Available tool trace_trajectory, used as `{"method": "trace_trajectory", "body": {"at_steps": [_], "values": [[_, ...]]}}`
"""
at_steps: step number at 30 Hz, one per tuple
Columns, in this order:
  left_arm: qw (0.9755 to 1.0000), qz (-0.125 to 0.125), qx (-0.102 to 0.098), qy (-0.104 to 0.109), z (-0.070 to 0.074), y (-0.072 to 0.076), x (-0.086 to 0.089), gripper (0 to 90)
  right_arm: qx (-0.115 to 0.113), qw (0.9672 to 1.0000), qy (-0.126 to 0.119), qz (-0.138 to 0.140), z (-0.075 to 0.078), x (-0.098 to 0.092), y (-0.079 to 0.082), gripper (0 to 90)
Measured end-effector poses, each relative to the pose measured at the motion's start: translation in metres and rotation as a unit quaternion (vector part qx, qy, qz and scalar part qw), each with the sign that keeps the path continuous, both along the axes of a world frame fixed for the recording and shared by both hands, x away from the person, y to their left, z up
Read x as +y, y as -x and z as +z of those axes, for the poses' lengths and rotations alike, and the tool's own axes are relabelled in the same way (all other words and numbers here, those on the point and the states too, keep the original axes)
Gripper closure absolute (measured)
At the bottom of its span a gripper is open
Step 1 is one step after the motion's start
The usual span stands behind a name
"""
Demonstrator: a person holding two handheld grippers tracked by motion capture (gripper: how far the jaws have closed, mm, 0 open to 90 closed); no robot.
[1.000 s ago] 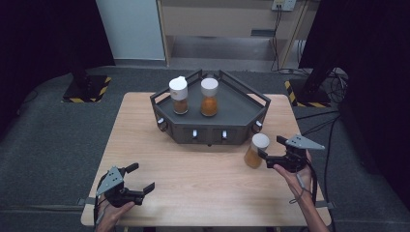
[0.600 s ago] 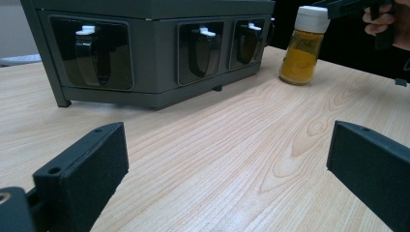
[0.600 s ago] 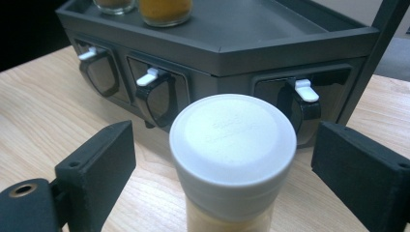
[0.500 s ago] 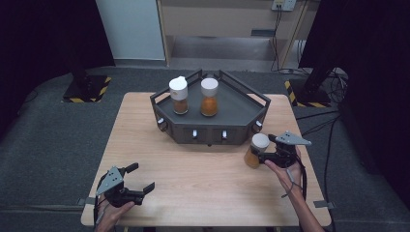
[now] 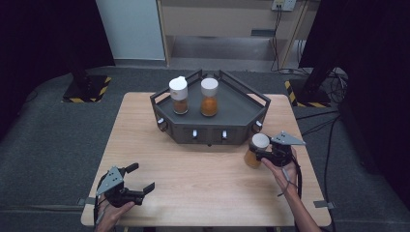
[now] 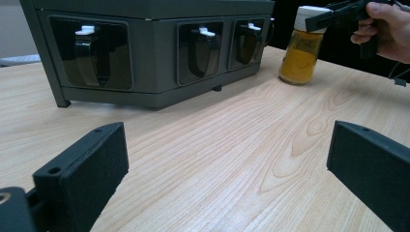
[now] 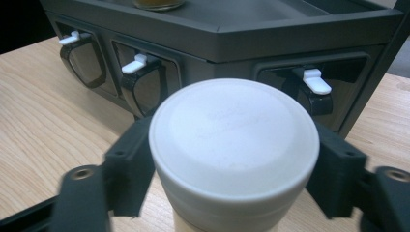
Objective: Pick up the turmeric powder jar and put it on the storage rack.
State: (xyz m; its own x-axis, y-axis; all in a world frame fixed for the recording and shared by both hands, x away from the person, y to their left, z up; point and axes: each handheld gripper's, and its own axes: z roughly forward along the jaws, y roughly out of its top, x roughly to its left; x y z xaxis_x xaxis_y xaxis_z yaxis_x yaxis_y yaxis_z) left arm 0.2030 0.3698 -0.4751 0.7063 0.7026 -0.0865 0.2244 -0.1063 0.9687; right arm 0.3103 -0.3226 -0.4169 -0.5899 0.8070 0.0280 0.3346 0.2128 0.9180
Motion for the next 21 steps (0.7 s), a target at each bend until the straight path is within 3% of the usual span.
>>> {"method": "trace_trajectory", "body": {"at_steps": [10,21], "values": [[1.0,0.001,0.0,0.001,0.0,0.0,0.0,0.0,-0.008,1.0,0.001,-0.004,-0.002,0.001,0.003,33.6],[1.0,0.001,0.0,0.002,-0.001,0.0,0.001,0.0,-0.009,0.9998,0.014,0.006,0.011,0.004,0.006,33.7]]}}
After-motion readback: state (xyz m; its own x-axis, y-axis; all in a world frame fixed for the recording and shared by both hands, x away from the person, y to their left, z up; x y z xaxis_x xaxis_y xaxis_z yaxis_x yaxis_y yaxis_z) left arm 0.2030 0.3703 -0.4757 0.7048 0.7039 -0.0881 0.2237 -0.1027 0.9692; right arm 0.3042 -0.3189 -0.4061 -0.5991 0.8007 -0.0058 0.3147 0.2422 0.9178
